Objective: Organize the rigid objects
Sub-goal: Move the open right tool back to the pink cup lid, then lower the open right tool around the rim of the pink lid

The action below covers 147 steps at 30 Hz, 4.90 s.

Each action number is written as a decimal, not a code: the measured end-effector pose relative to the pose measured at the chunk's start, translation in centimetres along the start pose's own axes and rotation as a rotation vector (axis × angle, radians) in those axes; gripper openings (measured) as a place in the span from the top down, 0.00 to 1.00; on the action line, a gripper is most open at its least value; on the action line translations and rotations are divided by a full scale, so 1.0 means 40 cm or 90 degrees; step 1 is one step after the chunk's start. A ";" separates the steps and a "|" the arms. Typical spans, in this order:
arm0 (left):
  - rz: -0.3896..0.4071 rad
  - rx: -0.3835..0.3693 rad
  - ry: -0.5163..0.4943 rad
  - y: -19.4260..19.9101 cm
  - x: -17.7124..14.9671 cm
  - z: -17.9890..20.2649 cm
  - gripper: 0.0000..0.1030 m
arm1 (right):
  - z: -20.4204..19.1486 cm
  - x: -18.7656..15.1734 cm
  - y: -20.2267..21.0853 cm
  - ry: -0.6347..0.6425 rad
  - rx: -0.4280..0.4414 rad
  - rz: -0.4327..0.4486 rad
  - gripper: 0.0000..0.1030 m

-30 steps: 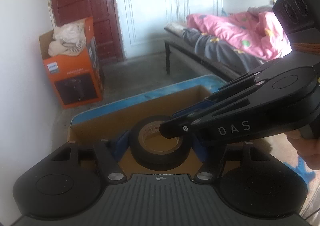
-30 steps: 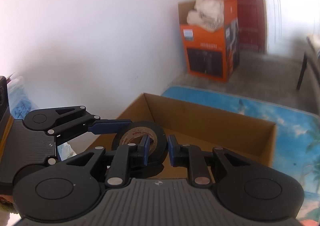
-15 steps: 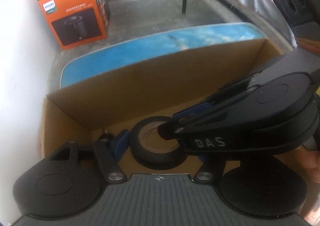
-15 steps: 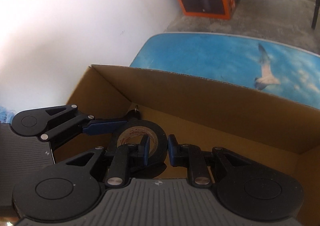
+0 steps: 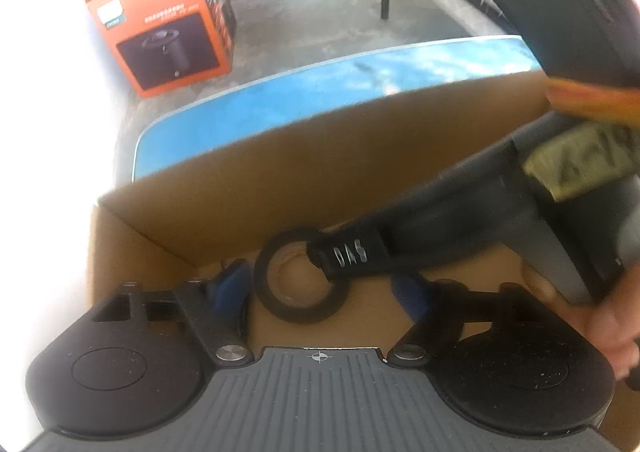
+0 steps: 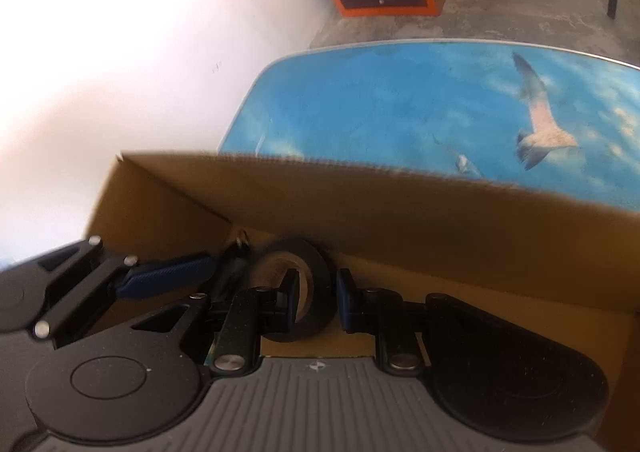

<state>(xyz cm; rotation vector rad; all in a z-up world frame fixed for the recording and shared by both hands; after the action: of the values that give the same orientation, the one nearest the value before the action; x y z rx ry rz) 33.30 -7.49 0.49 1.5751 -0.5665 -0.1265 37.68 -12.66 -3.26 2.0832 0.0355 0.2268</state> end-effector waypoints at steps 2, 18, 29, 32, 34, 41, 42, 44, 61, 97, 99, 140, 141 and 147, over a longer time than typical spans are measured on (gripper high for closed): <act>0.021 -0.003 -0.001 0.032 -0.015 0.004 0.17 | 0.006 -0.003 0.026 -0.007 0.019 0.017 0.78; 0.236 -0.064 0.003 0.384 -0.280 0.033 0.00 | 0.003 -0.409 0.452 0.029 0.156 0.230 0.56; 0.270 -0.072 0.015 0.350 -0.586 0.126 0.00 | -0.008 -0.794 0.465 -0.007 0.160 0.327 0.40; 0.243 -0.091 0.042 0.305 -0.635 0.133 0.00 | -0.018 -0.845 0.418 -0.023 0.166 0.326 0.40; 0.228 -0.097 0.049 0.273 -0.654 0.144 0.00 | -0.031 -0.863 0.373 -0.035 0.164 0.307 0.40; 0.190 -0.051 0.016 0.175 -0.684 0.209 0.00 | -0.059 -0.874 0.191 -0.053 0.143 0.199 0.40; 0.184 -0.045 0.006 0.159 -0.687 0.219 0.00 | -0.066 -0.878 0.165 -0.053 0.134 0.188 0.42; 0.172 -0.025 -0.010 0.131 -0.685 0.234 0.00 | -0.074 -0.870 0.130 -0.051 0.114 0.174 0.45; 0.172 -0.066 -0.025 0.076 -0.688 0.231 0.29 | -0.118 -0.828 0.058 0.030 0.033 0.151 0.60; 0.172 -0.122 -0.071 0.021 -0.629 0.306 0.00 | 0.043 -0.903 0.141 -0.079 0.141 0.202 0.00; 0.175 -0.124 -0.072 0.021 -0.632 0.303 0.00 | 0.044 -0.903 0.141 -0.081 0.144 0.201 0.00; 0.185 -0.171 -0.066 0.024 -0.644 0.271 0.00 | 0.012 -0.897 0.139 -0.055 0.090 0.193 0.00; 0.186 -0.174 -0.065 0.024 -0.645 0.269 0.00 | 0.012 -0.896 0.139 -0.056 0.091 0.192 0.00; 0.184 -0.179 -0.066 0.026 -0.645 0.264 0.00 | 0.012 -0.898 0.138 -0.050 0.091 0.194 0.00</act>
<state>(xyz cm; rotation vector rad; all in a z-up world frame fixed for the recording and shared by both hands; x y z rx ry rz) 6.26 -6.05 -6.22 1.2063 -0.8153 -0.0659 2.11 -20.12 -4.01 2.2336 -0.3233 0.3335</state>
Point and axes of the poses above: each gripper's, at about its wrist camera, not at the fingertips, and y roughly against the way its jaws point, z to its right, x to its top, the point moved 1 cm from there along -y, roughly the way its jaws point, and after that the axes turned 14 degrees about -z, right-handed, at the moved point
